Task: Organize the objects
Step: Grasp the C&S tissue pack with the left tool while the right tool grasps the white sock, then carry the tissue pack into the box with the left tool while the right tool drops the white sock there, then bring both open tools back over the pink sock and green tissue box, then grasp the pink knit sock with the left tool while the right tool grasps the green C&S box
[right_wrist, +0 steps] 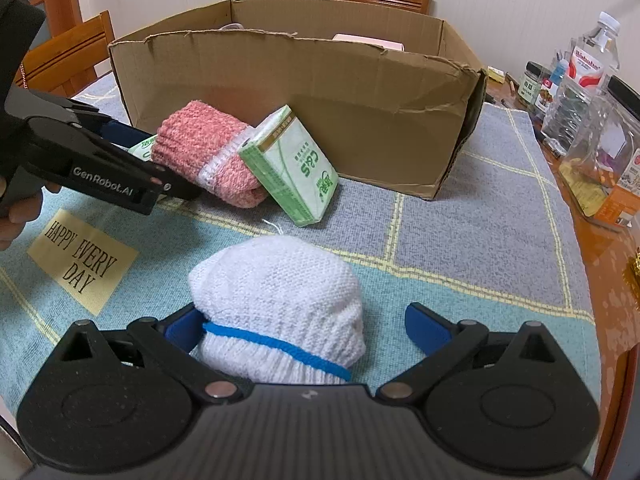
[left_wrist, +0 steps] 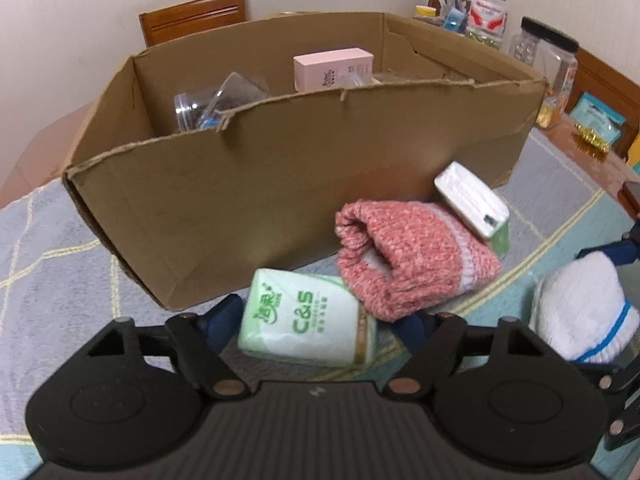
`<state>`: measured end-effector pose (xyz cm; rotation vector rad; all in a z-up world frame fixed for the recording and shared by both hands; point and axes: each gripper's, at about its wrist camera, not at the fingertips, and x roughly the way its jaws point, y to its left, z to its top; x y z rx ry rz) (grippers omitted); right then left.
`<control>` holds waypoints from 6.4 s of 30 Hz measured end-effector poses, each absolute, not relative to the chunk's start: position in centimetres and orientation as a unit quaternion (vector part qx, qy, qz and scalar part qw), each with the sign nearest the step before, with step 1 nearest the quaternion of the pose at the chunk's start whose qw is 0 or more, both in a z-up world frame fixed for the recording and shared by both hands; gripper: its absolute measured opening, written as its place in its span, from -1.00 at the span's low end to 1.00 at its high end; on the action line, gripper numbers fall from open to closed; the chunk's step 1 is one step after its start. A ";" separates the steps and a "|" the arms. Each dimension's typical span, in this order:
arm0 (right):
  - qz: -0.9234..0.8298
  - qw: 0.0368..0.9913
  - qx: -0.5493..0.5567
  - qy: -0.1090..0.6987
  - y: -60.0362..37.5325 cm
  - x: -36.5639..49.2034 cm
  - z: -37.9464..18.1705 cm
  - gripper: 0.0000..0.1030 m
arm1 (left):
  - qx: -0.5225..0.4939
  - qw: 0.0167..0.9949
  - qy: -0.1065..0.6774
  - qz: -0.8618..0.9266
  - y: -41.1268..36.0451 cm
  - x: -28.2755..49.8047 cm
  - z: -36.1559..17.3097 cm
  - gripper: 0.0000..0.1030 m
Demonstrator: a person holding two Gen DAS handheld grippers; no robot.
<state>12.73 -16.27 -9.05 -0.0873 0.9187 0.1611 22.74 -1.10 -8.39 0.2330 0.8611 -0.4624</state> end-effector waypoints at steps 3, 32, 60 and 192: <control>0.089 0.890 -0.048 0.445 -16.0 12.5 -9.0 1.00 | 0.106 0.877 0.412 -0.224 -1.1 22.2 -8.3 0.46; 0.100 0.879 -0.057 0.462 -15.2 12.0 -6.6 0.46 | 0.123 0.856 0.436 -0.248 -0.6 21.6 -7.3 0.23; 0.135 0.895 -0.073 0.419 -16.3 16.2 2.4 0.46 | 0.126 0.860 0.403 -0.288 0.8 23.2 5.3 0.24; 0.092 0.883 -0.049 0.458 -23.5 20.6 -8.6 1.00 | 0.119 0.858 0.465 -0.182 -7.7 22.0 -7.5 0.99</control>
